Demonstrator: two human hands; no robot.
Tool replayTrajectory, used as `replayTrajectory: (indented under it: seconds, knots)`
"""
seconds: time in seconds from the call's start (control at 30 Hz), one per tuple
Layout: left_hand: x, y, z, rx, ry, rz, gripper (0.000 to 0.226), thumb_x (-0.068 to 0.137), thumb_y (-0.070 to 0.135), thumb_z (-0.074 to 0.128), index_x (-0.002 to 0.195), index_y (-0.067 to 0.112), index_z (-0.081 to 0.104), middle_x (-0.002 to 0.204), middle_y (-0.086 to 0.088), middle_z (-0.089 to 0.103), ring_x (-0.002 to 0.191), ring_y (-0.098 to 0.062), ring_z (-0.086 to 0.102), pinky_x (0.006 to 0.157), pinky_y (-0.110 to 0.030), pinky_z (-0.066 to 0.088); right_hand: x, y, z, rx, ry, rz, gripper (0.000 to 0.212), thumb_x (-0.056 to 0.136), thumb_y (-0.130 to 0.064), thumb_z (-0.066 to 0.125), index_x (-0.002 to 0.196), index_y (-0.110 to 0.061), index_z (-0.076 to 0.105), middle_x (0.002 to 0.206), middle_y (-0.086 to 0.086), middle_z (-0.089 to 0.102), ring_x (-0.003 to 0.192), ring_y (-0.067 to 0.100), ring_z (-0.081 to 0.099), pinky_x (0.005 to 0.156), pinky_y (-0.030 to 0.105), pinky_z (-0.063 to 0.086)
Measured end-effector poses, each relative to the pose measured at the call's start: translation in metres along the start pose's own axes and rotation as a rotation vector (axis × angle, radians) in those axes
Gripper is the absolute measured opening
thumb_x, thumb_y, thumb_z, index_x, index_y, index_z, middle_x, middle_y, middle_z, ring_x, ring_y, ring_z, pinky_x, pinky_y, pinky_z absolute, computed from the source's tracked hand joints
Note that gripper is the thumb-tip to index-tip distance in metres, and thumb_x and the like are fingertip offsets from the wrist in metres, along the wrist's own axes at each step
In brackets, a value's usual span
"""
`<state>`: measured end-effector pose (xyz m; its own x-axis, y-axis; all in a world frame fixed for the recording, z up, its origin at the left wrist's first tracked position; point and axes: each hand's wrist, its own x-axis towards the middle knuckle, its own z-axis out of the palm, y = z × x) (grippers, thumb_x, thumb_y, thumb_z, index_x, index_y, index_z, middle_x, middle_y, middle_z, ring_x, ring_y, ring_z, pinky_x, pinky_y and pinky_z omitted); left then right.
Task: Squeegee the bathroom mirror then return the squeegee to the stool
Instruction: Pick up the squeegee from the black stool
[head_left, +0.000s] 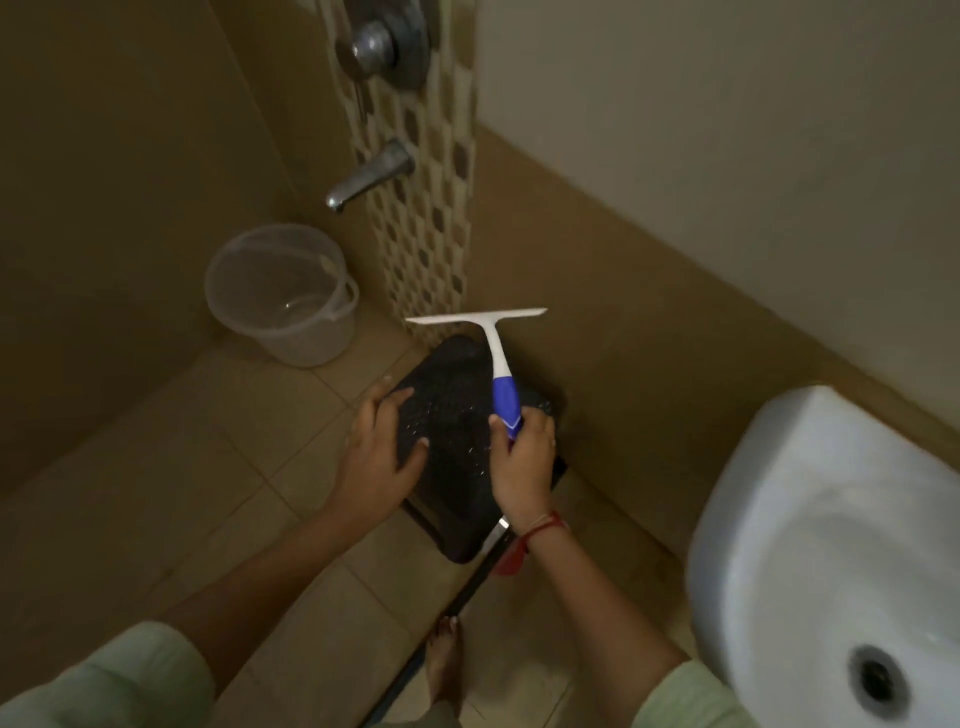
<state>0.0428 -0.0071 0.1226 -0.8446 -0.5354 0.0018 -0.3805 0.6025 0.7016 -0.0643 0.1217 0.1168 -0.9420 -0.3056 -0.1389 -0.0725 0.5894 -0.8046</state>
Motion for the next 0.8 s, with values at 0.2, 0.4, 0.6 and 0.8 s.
replayTrajectory:
  seconds: [0.2,0.4,0.6,0.8]
  knots:
    - [-0.028,0.096,-0.062,0.016,0.091,0.25,0.062,0.082,0.043,0.047,0.135,0.01,0.042,0.144,-0.009,0.03,0.129,-0.012,0.033,0.104,-0.037,0.034,-0.061,-0.085,-0.128,0.227,0.169,-0.383,0.014,0.088,-0.031,0.058,0.092,-0.018,0.053,0.087,-0.003,0.049,0.078,0.001,0.047,0.068,0.011,0.038]
    - [-0.012,0.234,-0.085,-0.046,0.236,0.479,0.058,0.086,0.021,0.062,0.137,0.005,0.039,0.142,-0.015,0.035,0.131,-0.027,0.037,0.108,-0.043,0.035,-0.113,-0.148,-0.26,0.392,0.395,-0.623,0.018,0.085,-0.037,0.06,0.094,-0.026,0.051,0.082,-0.01,0.051,0.068,0.006,0.051,0.058,0.008,0.04]
    - [-0.015,0.376,-0.084,-0.138,0.328,0.834,0.056,0.081,0.014,0.064,0.131,0.003,0.044,0.134,-0.016,0.044,0.125,-0.02,0.04,0.101,-0.035,0.037,-0.15,-0.168,-0.355,0.376,0.632,-0.762,0.024,0.086,-0.032,0.061,0.103,-0.017,0.053,0.087,-0.003,0.054,0.068,0.008,0.053,0.057,0.011,0.042]
    - [-0.028,0.478,-0.093,-0.225,0.395,1.079,0.055,0.083,0.026,0.056,0.132,0.006,0.043,0.135,-0.012,0.044,0.127,-0.016,0.039,0.103,-0.032,0.035,-0.183,-0.172,-0.419,0.357,0.842,-0.87,0.034,0.084,-0.035,0.059,0.115,-0.025,0.047,0.094,-0.01,0.054,0.072,0.004,0.055,0.057,0.007,0.044]
